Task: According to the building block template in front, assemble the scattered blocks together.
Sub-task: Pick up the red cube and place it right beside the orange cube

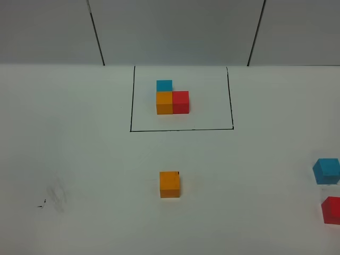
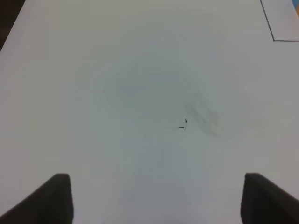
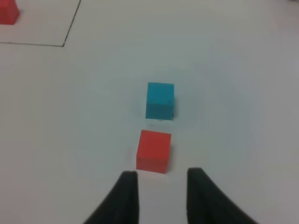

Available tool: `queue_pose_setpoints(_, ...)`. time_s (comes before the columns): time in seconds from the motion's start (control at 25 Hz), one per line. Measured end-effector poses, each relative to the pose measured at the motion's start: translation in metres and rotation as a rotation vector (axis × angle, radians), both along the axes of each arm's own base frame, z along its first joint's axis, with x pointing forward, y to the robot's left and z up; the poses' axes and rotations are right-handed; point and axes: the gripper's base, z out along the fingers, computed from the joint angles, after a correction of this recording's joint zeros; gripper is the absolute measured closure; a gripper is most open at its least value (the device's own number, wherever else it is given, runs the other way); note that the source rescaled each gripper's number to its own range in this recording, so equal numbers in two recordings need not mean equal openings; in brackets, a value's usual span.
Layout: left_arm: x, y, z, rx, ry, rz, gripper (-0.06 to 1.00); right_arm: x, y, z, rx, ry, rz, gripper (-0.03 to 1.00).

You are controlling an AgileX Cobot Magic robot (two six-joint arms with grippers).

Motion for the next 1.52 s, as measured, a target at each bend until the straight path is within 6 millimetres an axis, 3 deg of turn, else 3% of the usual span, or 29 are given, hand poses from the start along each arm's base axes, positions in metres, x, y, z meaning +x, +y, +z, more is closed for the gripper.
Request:
queue_pose_setpoints(0.12,0.000,0.000,0.000,0.000,0.000,0.000,0.30,0.000,0.000,0.000,0.020,0.001,-0.012,0.94)
queue_pose_setpoints(0.24,0.000,0.000,0.000,0.000,0.000,0.000,0.30,0.008,0.000,0.000,0.078,0.048,-0.046,0.80)
queue_pose_setpoints(0.52,0.000,0.000,0.000,0.000,0.000,0.000,0.30,0.040,0.000,-0.003,0.084,0.247,-0.077,0.12)
queue_pose_setpoints(0.64,0.000,0.000,0.000,0.000,0.000,0.000,0.30,0.057,0.001,0.001,0.116,0.283,-0.103,0.00)
queue_pose_setpoints(0.8,0.000,0.000,0.000,0.000,0.000,0.000,0.30,0.089,0.002,0.009,0.122,0.325,-0.112,-0.03)
queue_pose_setpoints(0.96,0.000,0.000,0.000,-0.001,0.000,0.001,0.30,0.126,0.003,0.004,0.112,0.461,-0.125,0.01)
queue_pose_setpoints(1.24,0.000,0.000,0.000,-0.001,0.000,0.001,0.30,0.187,0.005,-0.028,0.087,0.709,-0.139,0.08)
queue_pose_setpoints(1.52,0.000,0.000,0.000,-0.001,-0.001,0.001,0.30,0.221,0.006,-0.064,0.069,0.779,-0.131,0.10)
